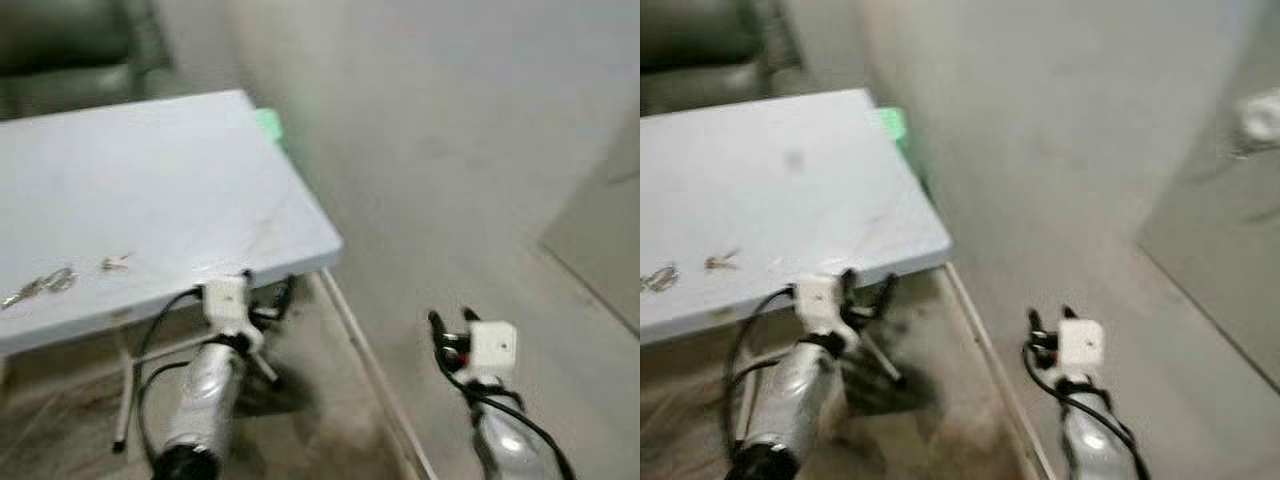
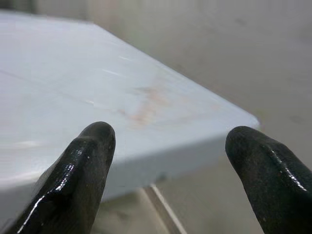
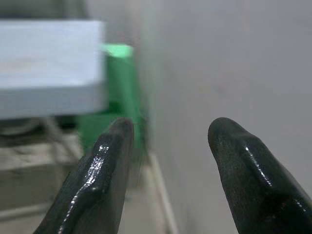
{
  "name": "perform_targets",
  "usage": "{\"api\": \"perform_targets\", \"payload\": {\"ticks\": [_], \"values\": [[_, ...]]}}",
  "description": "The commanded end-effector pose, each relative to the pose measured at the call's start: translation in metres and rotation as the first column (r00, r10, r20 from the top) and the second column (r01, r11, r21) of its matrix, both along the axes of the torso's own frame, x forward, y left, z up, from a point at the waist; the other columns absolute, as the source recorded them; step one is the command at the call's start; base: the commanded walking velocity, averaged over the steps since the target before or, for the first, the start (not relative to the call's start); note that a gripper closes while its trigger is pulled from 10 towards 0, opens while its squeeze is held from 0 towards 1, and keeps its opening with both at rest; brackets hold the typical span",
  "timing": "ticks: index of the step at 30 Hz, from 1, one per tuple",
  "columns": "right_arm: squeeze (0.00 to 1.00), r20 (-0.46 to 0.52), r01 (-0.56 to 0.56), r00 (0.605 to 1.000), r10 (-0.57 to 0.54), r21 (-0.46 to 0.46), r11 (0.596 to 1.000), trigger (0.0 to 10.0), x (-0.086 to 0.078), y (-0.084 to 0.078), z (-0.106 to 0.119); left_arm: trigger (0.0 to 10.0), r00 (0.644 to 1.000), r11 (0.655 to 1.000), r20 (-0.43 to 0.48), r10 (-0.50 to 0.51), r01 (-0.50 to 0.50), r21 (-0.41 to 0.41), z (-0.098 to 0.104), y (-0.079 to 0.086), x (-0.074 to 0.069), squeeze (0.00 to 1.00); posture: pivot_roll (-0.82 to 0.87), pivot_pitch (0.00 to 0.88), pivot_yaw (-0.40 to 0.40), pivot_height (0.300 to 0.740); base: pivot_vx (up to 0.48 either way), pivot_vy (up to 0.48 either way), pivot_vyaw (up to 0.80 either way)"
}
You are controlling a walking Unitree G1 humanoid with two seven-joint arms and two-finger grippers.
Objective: Hang keys on a hook
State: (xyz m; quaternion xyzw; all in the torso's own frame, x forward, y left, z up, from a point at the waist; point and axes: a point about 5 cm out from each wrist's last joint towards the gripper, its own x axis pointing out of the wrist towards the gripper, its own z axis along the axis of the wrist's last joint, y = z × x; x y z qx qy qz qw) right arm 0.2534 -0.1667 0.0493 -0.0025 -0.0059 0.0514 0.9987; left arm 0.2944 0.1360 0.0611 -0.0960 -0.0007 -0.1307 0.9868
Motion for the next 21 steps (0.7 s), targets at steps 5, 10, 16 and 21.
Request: {"api": "perform_targets", "payload": {"ticks": [5,10,16,21], "values": [[0.00,0.015,0.019,1.000,-0.019,0.003,1.000,10.0,0.003,-0.012,0.009,10.0,0.999,0.999,0.022,-0.036,0.037,-0.010,0.009,-0.014,0.004,0.00,-0.03,0.000,-0.009,0.740,0.000,0.000,0.80],[0.00,0.026,0.020,0.999,-0.021,0.006,1.000,10.0,0.005,-0.014,0.014,10.0,0.999,0.999,0.019,-0.036,0.036,-0.009,0.010,-0.014,0.004,0.00,-0.03,0.000,-0.010,0.740,0.000,0.000,0.80],[0.00,0.035,0.020,0.999,-0.020,0.011,1.000,10.0,0.008,-0.015,0.018,10.0,0.999,0.999,0.017,-0.034,0.035,-0.007,0.012,-0.014,0.005,0.00,-0.03,0.000,-0.011,0.740,0.000,0.000,0.80],[0.00,0.038,0.016,0.999,-0.017,0.015,1.000,10.0,0.009,-0.013,0.020,10.0,0.999,0.999,0.023,-0.043,0.043,-0.004,0.013,-0.014,0.006,0.00,-0.03,0.000,-0.011,0.740,0.000,0.000,0.80]]}}
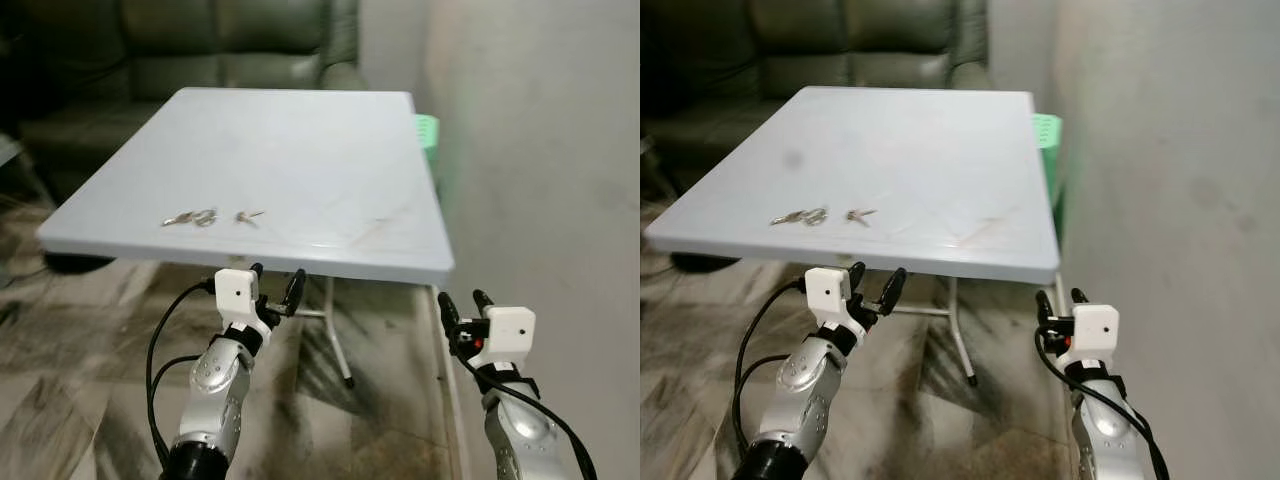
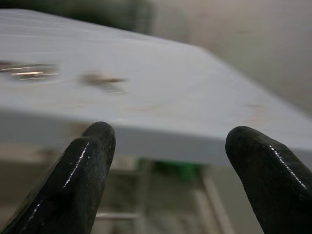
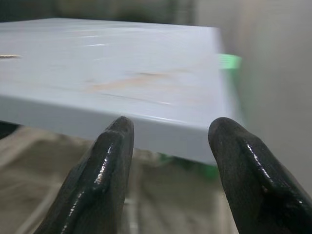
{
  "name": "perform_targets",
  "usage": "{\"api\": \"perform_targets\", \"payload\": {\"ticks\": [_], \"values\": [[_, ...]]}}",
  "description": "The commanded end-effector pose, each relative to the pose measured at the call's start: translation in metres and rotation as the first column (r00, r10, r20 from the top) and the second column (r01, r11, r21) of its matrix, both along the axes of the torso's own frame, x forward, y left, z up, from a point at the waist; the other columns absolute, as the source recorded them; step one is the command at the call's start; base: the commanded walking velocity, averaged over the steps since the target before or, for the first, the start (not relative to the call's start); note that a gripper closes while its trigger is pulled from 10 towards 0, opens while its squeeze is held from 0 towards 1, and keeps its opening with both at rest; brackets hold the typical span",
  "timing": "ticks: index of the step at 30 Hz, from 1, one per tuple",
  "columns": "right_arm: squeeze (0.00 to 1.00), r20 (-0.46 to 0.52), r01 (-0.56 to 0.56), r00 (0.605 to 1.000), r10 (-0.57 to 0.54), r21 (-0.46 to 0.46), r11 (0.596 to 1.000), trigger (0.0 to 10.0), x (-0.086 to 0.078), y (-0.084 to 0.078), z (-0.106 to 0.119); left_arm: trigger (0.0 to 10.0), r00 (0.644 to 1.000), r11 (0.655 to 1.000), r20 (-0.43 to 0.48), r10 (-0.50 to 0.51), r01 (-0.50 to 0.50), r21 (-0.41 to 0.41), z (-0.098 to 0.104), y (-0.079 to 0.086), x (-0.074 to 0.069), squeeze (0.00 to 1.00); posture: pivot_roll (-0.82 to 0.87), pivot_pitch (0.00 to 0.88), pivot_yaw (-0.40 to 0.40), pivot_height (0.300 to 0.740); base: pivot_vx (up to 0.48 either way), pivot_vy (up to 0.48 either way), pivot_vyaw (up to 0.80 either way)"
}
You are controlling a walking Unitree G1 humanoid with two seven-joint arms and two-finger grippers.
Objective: Hang keys on a hook
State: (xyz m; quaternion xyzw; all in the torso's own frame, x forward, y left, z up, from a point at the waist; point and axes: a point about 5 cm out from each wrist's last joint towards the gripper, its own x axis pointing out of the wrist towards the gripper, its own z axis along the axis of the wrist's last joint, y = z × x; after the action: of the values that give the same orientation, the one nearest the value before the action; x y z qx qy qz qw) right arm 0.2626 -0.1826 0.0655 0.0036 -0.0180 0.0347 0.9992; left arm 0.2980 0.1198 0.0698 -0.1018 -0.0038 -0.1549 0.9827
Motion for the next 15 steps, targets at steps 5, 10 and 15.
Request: {"api": "perform_targets", "payload": {"ticks": [5,10,15], "values": [[0.00,0.022,-0.027,0.999,0.027,0.009,1.000,10.0,0.0003,0.0046,0.0057,10.0,1.000,1.000,0.010,0.005,-0.005,0.006,0.0047,0.0013,0.0028,0.00,-0.03,0.000,-0.009,0.740,0.000,0.000,0.74],[0.00,0.025,-0.027,0.999,0.026,0.051,0.998,10.0,0.0009,0.0057,0.0071,10.0,1.000,1.000,0.006,0.000,0.000,-0.004,0.0055,0.0006,0.0041,0.00,-0.03,0.000,-0.009,0.740,0.000,0.000,0.10],[0.00,0.025,-0.031,0.999,0.030,0.052,0.998,10.0,0.0019,0.0060,0.0075,10.0,1.000,1.000,0.004,-0.001,0.001,-0.007,0.0063,0.0003,0.0051,0.00,-0.03,0.000,-0.009,0.740,0.000,0.000,0.00]]}}
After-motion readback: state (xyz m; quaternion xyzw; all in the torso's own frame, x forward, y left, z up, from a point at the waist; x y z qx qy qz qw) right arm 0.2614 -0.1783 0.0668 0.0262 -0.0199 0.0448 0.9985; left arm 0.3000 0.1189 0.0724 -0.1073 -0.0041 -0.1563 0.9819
